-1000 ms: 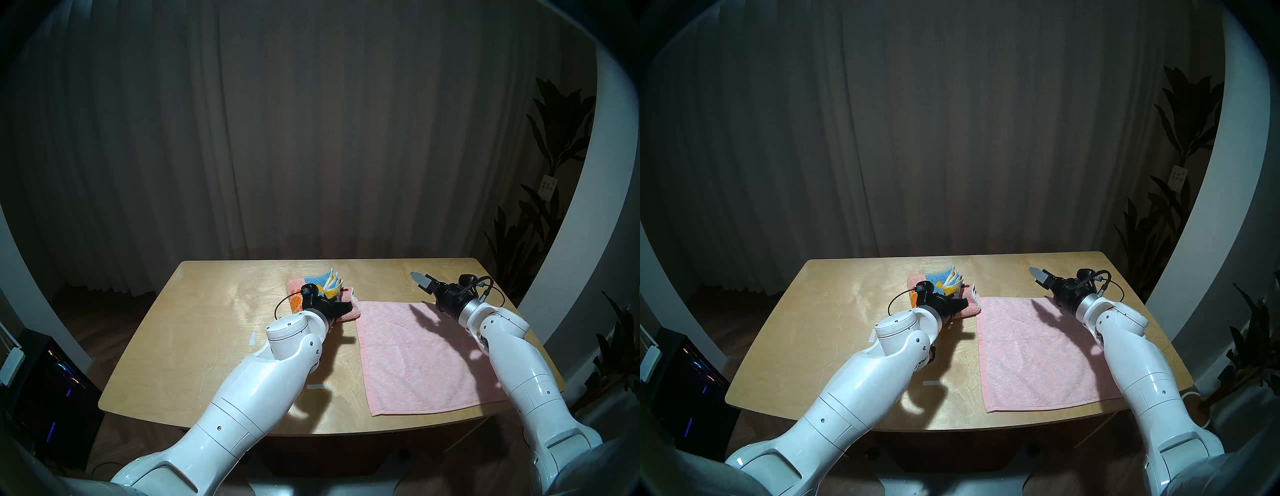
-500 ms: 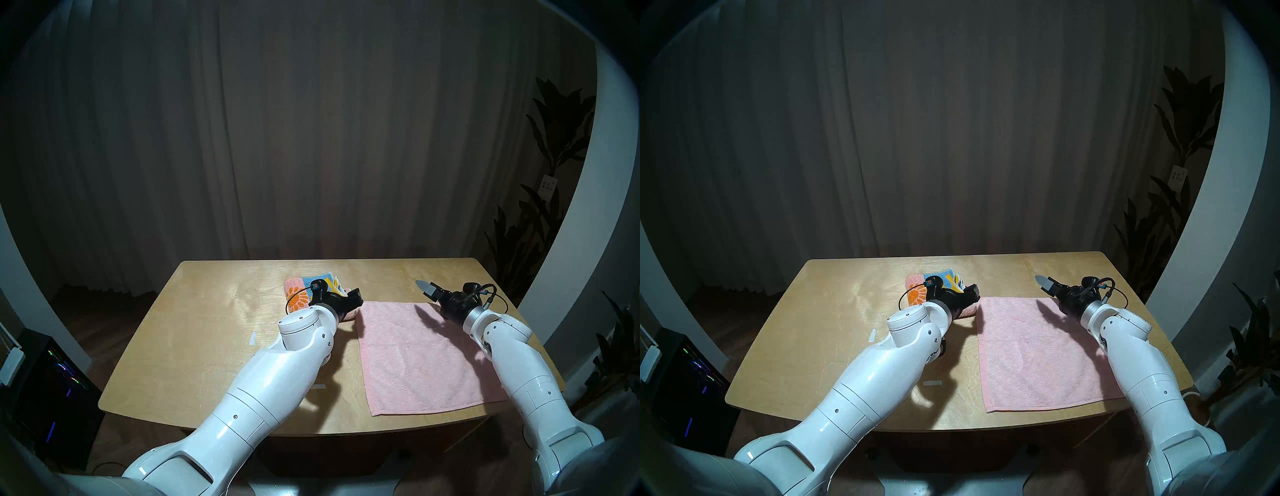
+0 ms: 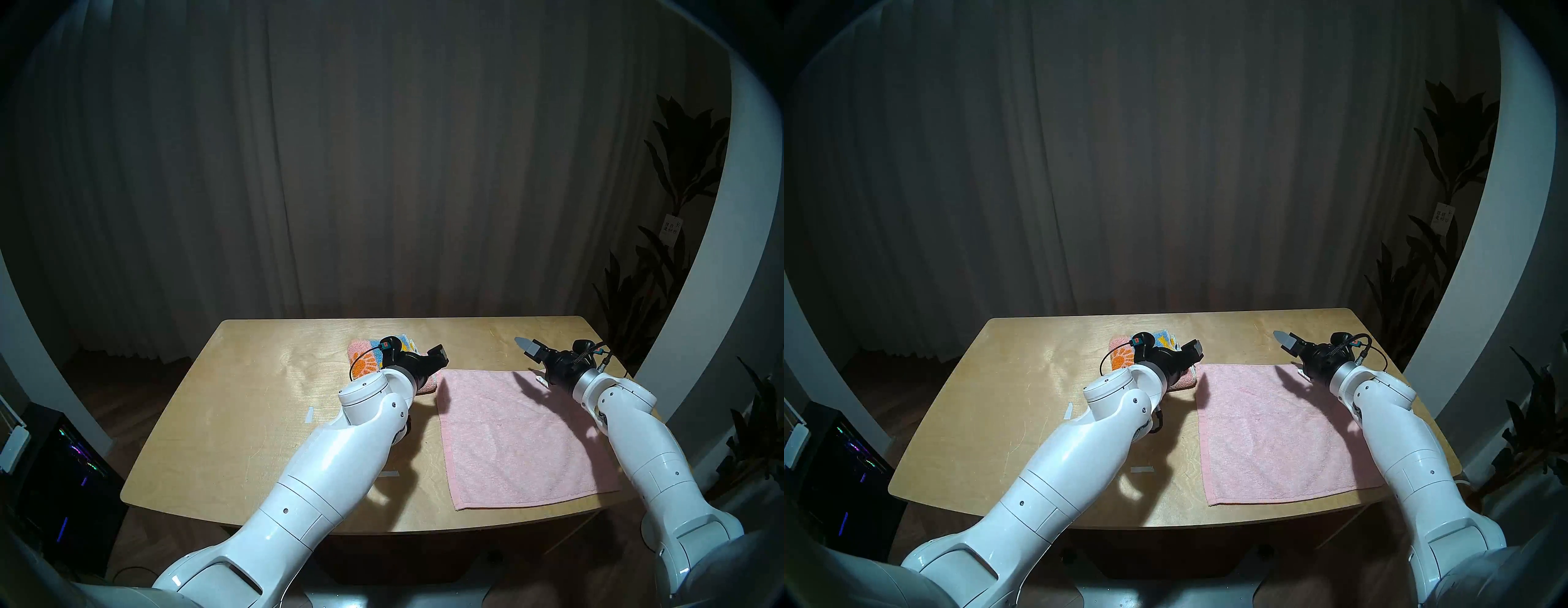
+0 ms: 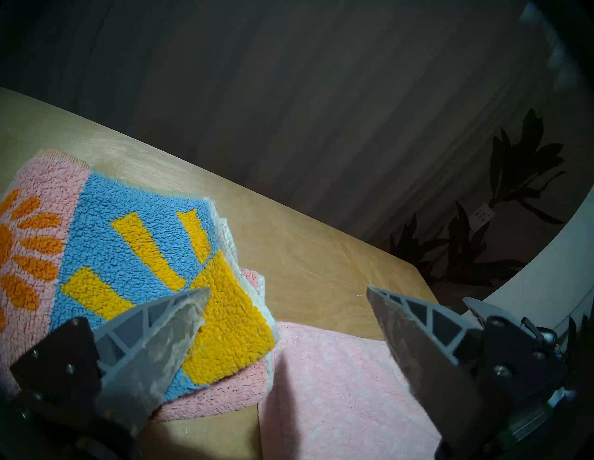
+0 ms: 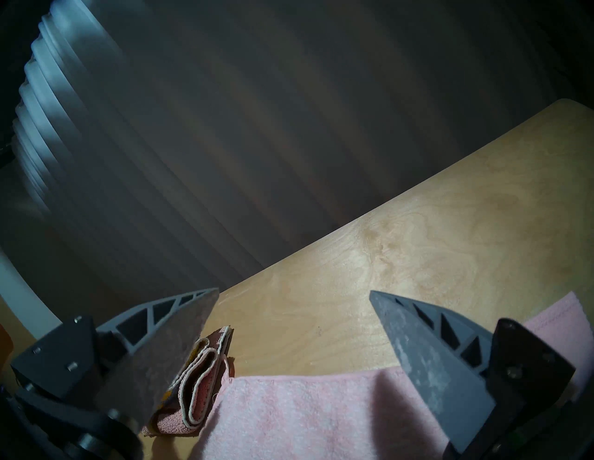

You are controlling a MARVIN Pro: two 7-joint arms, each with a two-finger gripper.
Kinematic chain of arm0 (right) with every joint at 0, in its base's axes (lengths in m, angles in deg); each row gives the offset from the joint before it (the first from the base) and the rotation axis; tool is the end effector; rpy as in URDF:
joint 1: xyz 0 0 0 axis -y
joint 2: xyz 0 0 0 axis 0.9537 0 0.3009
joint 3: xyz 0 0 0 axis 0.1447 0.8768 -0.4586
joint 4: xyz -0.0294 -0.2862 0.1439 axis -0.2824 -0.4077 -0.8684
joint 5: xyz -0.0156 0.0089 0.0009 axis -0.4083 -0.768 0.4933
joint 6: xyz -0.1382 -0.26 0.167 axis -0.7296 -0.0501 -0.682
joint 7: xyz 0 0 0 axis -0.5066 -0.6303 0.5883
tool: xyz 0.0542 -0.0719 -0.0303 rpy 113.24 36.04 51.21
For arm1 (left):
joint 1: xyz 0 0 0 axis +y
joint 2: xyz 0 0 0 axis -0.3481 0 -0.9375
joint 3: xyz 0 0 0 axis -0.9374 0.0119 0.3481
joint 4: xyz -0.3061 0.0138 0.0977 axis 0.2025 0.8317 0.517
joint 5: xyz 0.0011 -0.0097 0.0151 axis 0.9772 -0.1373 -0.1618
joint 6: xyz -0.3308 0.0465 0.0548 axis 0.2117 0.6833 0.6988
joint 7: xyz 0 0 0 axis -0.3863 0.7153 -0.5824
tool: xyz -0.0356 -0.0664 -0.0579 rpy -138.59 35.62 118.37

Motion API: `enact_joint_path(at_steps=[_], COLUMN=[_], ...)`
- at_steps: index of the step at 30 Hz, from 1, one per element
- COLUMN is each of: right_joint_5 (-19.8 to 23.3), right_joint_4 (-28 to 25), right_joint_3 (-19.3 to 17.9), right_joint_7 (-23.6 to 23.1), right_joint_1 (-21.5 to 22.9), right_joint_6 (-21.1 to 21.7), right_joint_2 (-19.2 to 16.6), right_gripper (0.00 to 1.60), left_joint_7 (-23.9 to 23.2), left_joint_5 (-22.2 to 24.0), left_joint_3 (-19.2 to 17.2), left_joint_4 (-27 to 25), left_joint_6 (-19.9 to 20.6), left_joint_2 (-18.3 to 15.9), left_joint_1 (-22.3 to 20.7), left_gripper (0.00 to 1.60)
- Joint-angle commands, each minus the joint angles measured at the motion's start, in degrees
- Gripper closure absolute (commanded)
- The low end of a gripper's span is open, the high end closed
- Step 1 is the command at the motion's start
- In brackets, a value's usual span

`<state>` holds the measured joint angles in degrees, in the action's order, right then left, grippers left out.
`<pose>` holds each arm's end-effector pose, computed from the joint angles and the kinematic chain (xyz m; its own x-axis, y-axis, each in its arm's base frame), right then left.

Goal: Fold each towel twice and stack them on table

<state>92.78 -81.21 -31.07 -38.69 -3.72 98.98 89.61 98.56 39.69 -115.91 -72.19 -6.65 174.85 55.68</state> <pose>0.4938 -0.1915 -0.3505 0.3683 -0.5364 0.7593 0.2267 -0.7403 -0.6329 0.4688 -0.1886 -0.3261 0.5023 0.4591 0.7327 -0.1479 -0.7893 0.5959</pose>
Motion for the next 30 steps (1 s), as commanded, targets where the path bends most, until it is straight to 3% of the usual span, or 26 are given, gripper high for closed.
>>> enact_joint_path(at_steps=[1, 6, 12, 19, 30], right_joint_5=[0.1, 1.0, 7.6, 12.6, 18.6], right_joint_4=[-0.8, -1.3, -3.7, -7.8, -12.0], right_joint_3=[-0.5, -1.4, -3.7, -3.7, -6.4], right_joint_7=[-0.2, 0.2, 0.5, -0.4, 0.0], right_joint_1=[1.3, 1.0, -1.4, -2.1, -3.3], right_joint_6=[0.1, 0.1, 5.6, 10.2, 14.0], right_joint_2=[-0.7, -0.5, 3.0, 6.3, 8.0], right_gripper=[0.00, 0.00, 0.00, 0.00, 0.00], left_joint_7=[-5.6, -9.7, -10.6, -10.4, -10.1], left_joint_5=[8.9, 16.3, 22.5, 26.2, 29.4], left_joint_3=[-4.0, -7.8, -12.1, -14.9, -17.8], left_joint_4=[-6.3, -9.8, -14.6, -17.6, -19.2], left_joint_6=[1.4, 1.4, 1.6, 2.4, 3.0], left_joint_2=[0.6, 1.8, 1.6, 1.1, 1.2], left_joint_1=[4.0, 7.1, 9.5, 11.6, 14.6], left_gripper=[0.00, 0.00, 0.00, 0.00, 0.00])
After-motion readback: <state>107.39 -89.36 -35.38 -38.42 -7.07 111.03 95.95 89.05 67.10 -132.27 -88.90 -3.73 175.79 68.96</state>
